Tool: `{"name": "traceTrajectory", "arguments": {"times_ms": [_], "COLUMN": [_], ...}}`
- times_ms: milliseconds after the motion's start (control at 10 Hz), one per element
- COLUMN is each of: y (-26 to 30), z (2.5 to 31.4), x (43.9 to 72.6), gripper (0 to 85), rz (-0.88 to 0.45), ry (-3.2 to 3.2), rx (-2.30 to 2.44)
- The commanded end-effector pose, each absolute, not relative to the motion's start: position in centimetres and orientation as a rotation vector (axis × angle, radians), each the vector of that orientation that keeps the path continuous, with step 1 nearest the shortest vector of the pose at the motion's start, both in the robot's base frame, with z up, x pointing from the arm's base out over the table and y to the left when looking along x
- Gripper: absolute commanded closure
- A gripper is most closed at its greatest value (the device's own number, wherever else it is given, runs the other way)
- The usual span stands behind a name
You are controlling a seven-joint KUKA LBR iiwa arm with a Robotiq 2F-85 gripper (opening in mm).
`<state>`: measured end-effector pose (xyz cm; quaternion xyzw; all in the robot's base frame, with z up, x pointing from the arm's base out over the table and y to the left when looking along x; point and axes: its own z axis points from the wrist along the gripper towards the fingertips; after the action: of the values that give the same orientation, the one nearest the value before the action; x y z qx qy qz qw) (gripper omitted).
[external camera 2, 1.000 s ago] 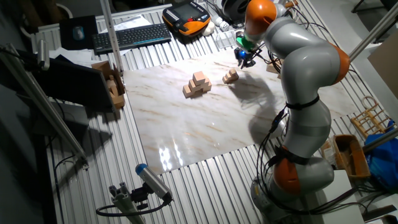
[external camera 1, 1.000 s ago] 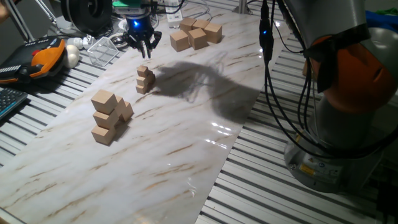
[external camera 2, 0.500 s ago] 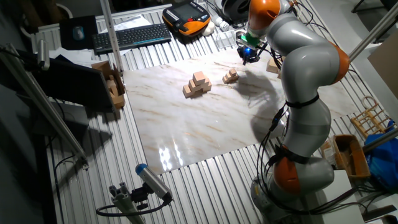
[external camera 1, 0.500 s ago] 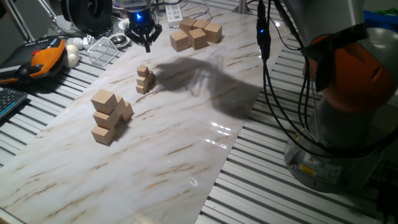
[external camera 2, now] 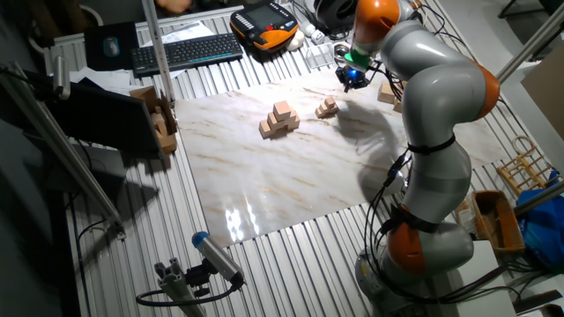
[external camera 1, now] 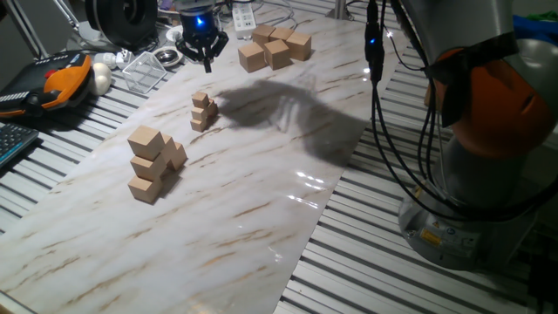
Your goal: Stack the blocks into a pyramid shape
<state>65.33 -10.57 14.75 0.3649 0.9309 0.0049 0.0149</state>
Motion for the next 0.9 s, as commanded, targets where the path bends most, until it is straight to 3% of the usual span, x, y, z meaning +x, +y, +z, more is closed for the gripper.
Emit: {"name": "traceTrajectory", "arguments": {"times_ms": [0, 800], "y": [-10.54, -10.61], "z": [14.83, 14.75], "x": [65.25, 65.36], "gripper": [85.0, 85.0], "rz": [0.019, 0.019], "ry": [3.080, 3.070], "rx": [0.454, 0.419]}}
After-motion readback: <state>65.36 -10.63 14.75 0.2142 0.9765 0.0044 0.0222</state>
